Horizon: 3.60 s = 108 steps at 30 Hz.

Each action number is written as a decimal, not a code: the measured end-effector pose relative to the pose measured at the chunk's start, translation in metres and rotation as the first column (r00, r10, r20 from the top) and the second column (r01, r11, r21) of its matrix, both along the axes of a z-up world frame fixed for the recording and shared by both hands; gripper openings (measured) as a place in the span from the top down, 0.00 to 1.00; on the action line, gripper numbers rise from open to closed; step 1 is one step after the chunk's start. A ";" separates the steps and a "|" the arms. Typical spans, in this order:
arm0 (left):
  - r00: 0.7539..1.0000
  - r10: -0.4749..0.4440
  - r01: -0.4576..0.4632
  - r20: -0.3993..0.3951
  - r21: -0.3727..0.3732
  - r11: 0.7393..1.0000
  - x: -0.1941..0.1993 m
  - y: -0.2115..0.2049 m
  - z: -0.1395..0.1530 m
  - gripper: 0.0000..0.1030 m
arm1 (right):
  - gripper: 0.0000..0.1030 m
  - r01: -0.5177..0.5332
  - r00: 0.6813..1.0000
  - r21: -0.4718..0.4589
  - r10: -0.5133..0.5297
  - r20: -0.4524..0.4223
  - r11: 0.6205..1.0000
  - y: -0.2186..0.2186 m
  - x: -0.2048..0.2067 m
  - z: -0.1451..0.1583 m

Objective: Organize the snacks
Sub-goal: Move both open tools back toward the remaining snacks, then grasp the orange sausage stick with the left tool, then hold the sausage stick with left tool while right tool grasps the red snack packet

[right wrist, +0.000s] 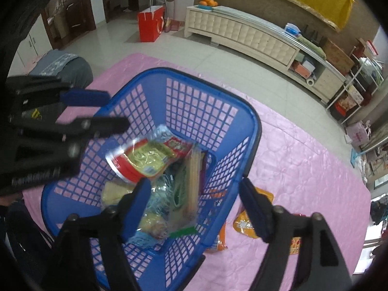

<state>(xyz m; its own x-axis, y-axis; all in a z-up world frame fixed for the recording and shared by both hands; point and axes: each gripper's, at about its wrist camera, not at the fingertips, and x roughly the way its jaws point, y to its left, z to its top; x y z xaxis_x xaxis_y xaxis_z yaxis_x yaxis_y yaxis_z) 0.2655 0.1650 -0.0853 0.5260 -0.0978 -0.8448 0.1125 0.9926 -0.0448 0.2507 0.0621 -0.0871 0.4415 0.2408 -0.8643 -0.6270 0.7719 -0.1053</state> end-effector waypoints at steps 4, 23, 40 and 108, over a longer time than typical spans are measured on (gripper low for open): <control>1.000 -0.002 0.001 0.008 0.035 0.999 -0.011 -0.005 0.008 0.44 | 0.19 0.005 1.000 0.003 -0.005 0.014 1.000 -0.007 -0.009 0.009; 0.994 -0.088 0.082 0.072 0.075 0.994 -0.071 -0.085 0.066 0.29 | 0.19 0.112 0.988 0.096 -0.121 0.093 0.989 -0.107 -0.052 0.064; 0.992 -0.050 0.039 0.117 0.092 0.995 -0.085 -0.174 0.055 0.29 | 0.19 0.232 0.964 0.177 -0.251 0.092 0.956 -0.202 -0.050 0.049; 0.947 0.317 -0.316 -0.049 0.030 0.948 0.006 -0.211 -0.121 0.79 | 0.19 0.313 0.949 0.185 -0.313 -0.031 0.932 -0.251 0.051 -0.080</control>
<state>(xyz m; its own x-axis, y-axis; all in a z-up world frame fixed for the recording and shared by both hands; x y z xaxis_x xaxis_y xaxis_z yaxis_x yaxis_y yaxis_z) 0.2715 -0.0458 -0.2064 0.4815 0.0854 -0.8723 -0.2099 0.9775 -0.0202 0.3021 -0.1886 -0.1670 0.5200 0.2468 -0.8177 -0.3508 0.9346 0.0589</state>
